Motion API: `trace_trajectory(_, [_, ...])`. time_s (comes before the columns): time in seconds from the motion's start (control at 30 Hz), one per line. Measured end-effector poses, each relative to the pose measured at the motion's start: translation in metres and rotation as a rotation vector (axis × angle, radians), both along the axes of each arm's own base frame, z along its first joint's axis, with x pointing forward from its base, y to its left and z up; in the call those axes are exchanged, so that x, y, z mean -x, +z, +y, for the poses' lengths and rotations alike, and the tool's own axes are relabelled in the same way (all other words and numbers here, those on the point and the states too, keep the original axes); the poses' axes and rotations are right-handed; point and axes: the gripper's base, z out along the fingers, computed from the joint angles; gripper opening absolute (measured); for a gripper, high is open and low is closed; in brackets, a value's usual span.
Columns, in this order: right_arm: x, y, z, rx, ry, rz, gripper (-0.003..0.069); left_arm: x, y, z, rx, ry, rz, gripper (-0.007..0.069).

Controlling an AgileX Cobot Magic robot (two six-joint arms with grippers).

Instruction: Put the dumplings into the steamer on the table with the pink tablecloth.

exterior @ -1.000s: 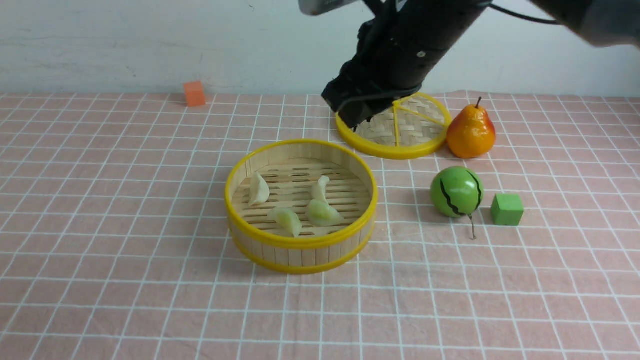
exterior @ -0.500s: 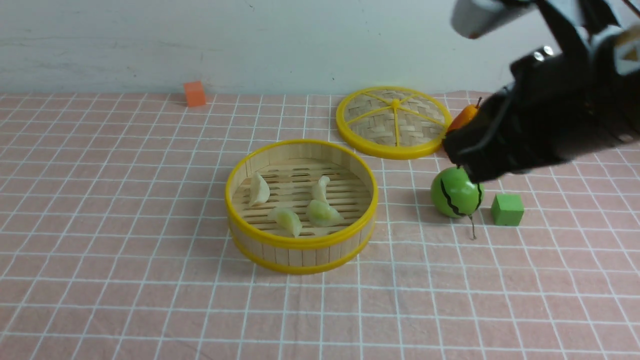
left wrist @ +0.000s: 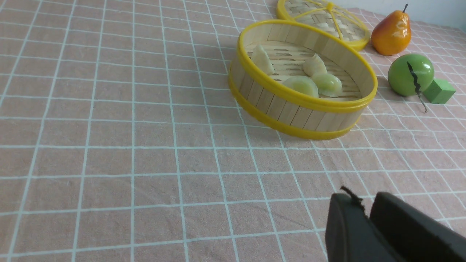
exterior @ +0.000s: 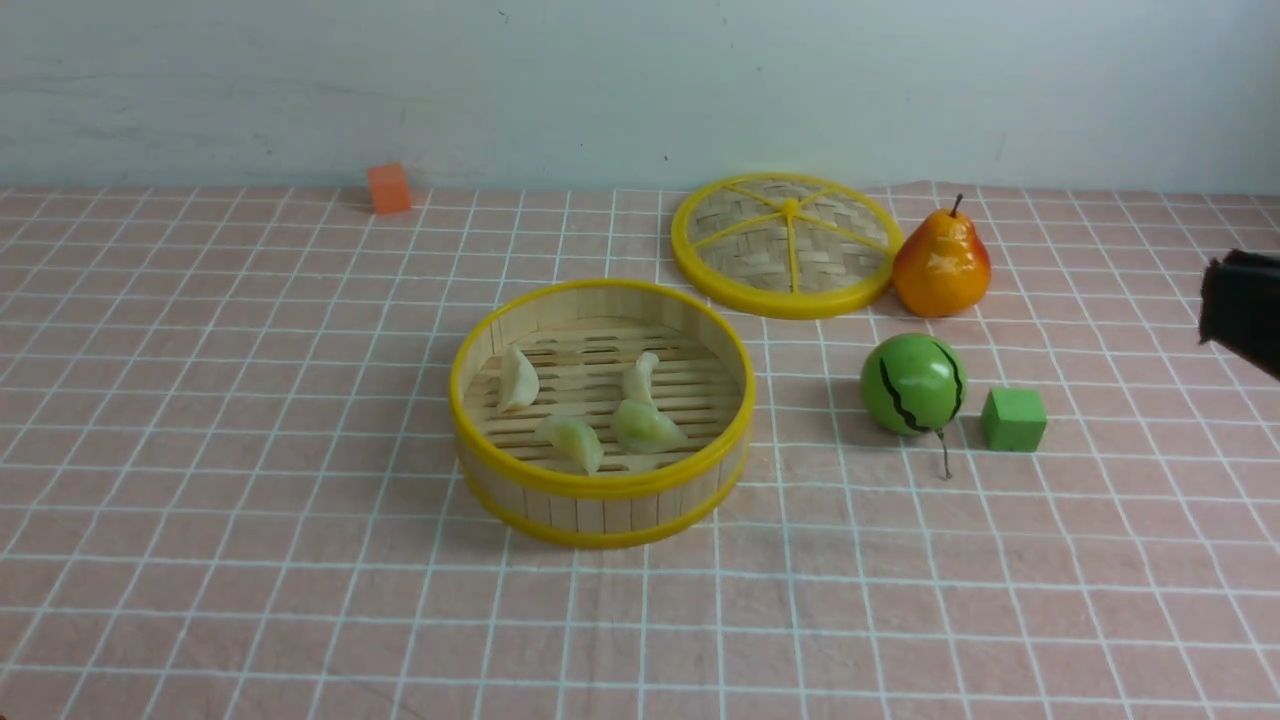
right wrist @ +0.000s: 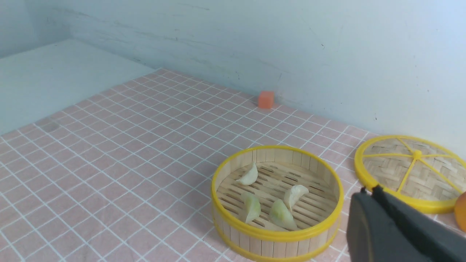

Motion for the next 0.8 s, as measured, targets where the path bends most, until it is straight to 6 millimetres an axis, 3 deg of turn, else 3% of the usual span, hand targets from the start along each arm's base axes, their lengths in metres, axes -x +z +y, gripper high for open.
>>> trace_trajectory(0.47, [0.019, -0.007, -0.012, 0.026, 0.003, -0.019, -0.0018, 0.0, 0.0, 0.0, 0.001, 0.0, 0.0, 0.0094])
trace_trajectory(0.6, [0.024, -0.044, -0.019, 0.036, -0.037, -0.046, -0.0022, 0.0, 0.0, 0.0, 0.001, 0.0, 0.0, 0.0101])
trace_trajectory(0.8, [0.032, -0.13, -0.043, -0.012, -0.247, -0.006, -0.0022, 0.0, -0.001, 0.0, 0.001, 0.0, 0.0, 0.0102])
